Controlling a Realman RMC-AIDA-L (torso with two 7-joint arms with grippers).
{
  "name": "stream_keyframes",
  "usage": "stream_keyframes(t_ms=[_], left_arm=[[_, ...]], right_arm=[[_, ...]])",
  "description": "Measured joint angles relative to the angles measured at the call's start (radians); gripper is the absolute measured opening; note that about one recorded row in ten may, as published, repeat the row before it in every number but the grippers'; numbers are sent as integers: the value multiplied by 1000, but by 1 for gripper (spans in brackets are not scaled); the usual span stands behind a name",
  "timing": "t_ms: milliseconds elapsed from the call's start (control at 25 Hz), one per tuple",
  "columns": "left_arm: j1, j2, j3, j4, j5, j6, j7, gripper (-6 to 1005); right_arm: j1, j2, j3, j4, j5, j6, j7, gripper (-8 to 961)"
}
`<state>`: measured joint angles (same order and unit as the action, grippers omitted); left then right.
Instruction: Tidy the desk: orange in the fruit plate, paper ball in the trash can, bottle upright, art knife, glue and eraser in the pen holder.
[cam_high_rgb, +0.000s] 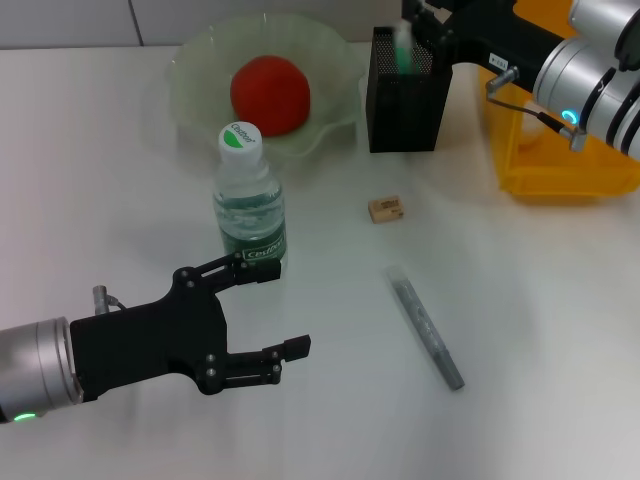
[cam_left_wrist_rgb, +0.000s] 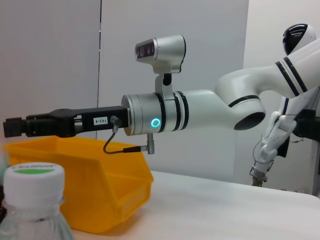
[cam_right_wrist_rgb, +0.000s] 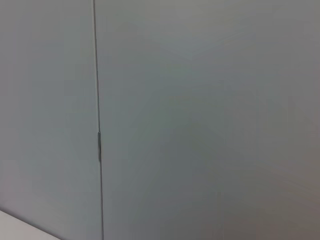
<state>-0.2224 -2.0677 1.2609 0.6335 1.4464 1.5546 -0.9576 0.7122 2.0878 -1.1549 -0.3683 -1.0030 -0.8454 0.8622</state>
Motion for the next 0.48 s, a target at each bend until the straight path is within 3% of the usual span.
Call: stream_keyframes(t_ms=[80,280,400,480], left_arm=[[0,0,0,0,-1,0,0,859],[3,0,0,0,-1,0,0,859],[6,0,0,0,-2,3,0,859],[7,0,0,0,-2,3,-1,859]], right_arm=[[-4,0,0,0,0,-5,0,173],[-53,-1,-8,-79,-5,-29,68,318],[-140,-7,-58,-229,-29,-58,225,443],[-223,-9,-101,-399,-119,-64,407,499]])
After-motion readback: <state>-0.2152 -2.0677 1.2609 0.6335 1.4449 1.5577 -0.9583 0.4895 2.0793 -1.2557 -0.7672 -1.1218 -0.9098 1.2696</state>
